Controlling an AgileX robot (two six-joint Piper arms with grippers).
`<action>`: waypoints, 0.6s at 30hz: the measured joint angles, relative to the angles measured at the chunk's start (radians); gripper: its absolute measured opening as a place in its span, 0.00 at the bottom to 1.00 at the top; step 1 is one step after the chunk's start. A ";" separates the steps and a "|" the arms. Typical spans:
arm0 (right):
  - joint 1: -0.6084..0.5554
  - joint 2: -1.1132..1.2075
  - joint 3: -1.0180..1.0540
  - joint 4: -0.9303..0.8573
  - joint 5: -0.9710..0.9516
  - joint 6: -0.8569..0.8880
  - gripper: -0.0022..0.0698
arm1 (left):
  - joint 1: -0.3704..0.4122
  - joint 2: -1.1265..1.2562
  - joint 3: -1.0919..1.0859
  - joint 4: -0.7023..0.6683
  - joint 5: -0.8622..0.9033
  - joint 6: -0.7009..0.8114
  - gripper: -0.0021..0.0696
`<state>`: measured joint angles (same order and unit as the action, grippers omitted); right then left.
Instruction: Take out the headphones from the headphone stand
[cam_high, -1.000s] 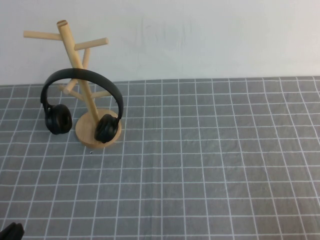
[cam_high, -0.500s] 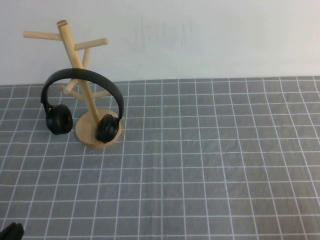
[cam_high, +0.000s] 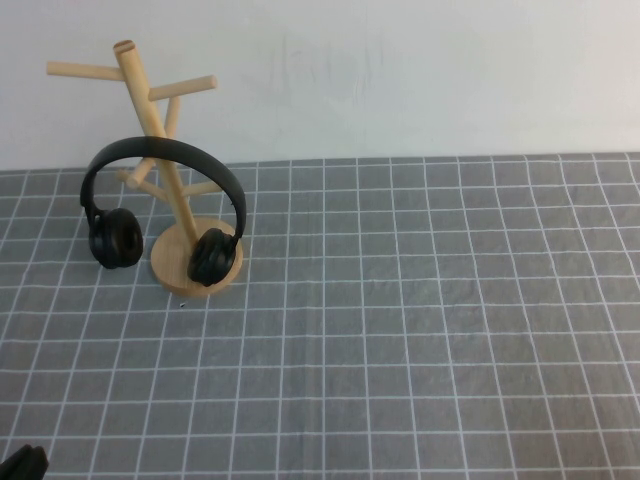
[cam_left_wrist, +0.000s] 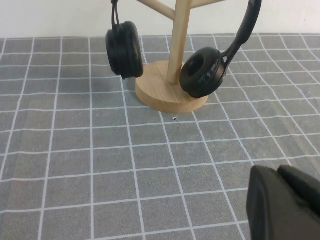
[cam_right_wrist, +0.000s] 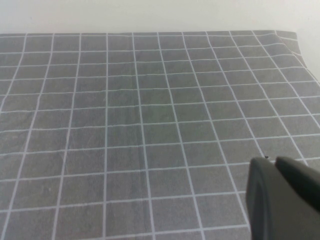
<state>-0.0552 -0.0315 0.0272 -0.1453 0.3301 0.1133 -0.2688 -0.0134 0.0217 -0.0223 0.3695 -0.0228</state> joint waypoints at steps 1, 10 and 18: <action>0.000 0.000 0.000 0.000 0.000 0.000 0.02 | 0.000 0.000 0.000 0.000 0.000 0.000 0.02; 0.000 0.000 0.000 0.000 0.000 0.000 0.02 | 0.000 0.000 0.004 0.000 -0.093 0.000 0.02; 0.000 0.000 0.000 0.000 0.000 0.000 0.02 | 0.000 0.000 0.006 0.000 -0.632 0.000 0.02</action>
<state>-0.0552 -0.0315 0.0272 -0.1453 0.3301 0.1133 -0.2688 -0.0134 0.0278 -0.0223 -0.2628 -0.0228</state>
